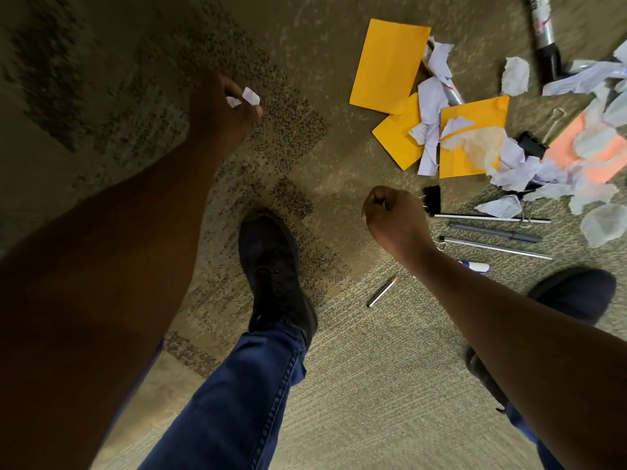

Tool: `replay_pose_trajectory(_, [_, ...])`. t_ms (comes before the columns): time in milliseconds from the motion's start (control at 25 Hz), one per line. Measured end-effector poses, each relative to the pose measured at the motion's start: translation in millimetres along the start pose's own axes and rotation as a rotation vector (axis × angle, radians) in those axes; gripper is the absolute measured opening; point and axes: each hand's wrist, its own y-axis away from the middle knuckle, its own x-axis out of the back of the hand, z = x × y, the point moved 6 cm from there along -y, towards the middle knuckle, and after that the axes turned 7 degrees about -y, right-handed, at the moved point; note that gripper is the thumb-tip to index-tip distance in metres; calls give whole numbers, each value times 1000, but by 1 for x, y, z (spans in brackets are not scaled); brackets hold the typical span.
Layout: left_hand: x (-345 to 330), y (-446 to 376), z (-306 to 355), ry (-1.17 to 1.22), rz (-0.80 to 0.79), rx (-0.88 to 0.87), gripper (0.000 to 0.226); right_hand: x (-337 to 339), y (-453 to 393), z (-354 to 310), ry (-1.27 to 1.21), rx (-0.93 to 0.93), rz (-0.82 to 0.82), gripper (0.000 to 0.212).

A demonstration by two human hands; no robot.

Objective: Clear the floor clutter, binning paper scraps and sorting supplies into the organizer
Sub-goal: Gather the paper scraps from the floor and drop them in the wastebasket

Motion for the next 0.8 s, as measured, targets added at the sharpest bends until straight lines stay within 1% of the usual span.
replay_pose_trajectory(160, [-4,-4,2,47,-31,24,37,-2,2,3,39,17,-9,22])
replay_pose_trajectory(280, [-4,-8,8,-45,-89,-2,25,-2,4,2,47,40,-14,21])
replay_pose_trajectory(360, [-3,-6,16,-120,-105,-34,26,-1,4,3,58,40,-32,23])
replay_pose_trajectory(480, [-8,10,28,-170,-110,-39,25,4,3,7,-36,-56,-40,23])
replay_pose_trajectory(560, [-21,42,34,-82,-157,1,17,11,3,11,-146,-145,1,22])
replay_pose_trajectory(600, [-30,65,38,-13,-195,7,12,16,4,12,-163,-168,21,26])
replay_pose_trajectory(640, [-38,90,42,44,-235,11,12,22,6,14,-149,-173,38,34])
replay_pose_trajectory(720, [-50,144,50,49,-287,62,24,38,16,18,-85,-156,60,52])
replay_pose_trajectory(800, [-56,188,62,70,-310,118,27,56,32,26,-63,-163,25,61])
